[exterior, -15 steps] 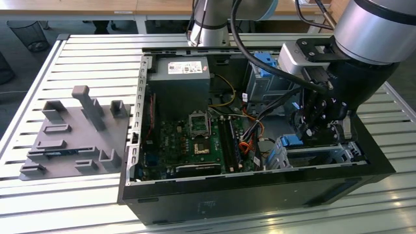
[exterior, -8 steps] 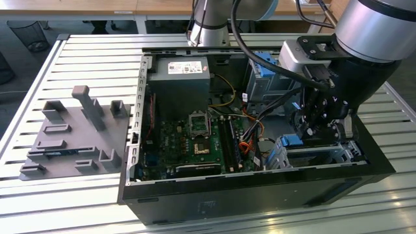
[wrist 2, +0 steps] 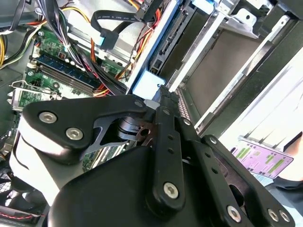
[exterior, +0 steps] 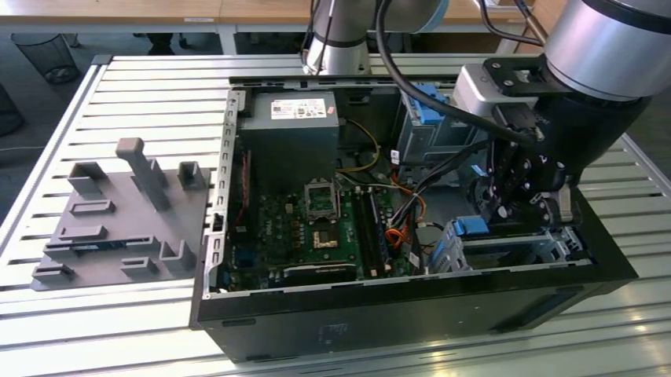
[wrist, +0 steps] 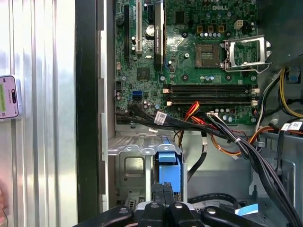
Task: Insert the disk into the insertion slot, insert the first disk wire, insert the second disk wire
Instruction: 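Insert the first disk wire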
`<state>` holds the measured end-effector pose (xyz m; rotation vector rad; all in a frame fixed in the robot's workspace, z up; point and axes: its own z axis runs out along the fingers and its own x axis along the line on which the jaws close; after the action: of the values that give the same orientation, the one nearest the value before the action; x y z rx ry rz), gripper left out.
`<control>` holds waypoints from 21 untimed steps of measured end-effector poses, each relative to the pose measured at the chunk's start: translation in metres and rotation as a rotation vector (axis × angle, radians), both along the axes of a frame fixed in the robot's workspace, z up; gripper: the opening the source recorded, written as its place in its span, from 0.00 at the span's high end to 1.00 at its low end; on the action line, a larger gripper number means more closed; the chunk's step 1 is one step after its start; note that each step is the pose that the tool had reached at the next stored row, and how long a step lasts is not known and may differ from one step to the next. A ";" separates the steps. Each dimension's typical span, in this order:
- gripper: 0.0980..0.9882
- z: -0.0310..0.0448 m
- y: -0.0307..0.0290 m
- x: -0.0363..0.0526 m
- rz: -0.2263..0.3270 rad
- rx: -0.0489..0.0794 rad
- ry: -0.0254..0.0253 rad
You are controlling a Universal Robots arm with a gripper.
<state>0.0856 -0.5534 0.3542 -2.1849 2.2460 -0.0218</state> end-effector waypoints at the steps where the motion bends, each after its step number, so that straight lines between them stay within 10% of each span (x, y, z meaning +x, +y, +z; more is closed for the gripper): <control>1: 0.99 -0.0001 0.0000 0.0007 0.000 0.000 0.0000; 21: 0.99 0.0054 0.0000 0.0062 0.001 0.000 0.0000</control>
<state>0.0918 -0.5534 0.3596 -2.1860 2.2449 -0.0218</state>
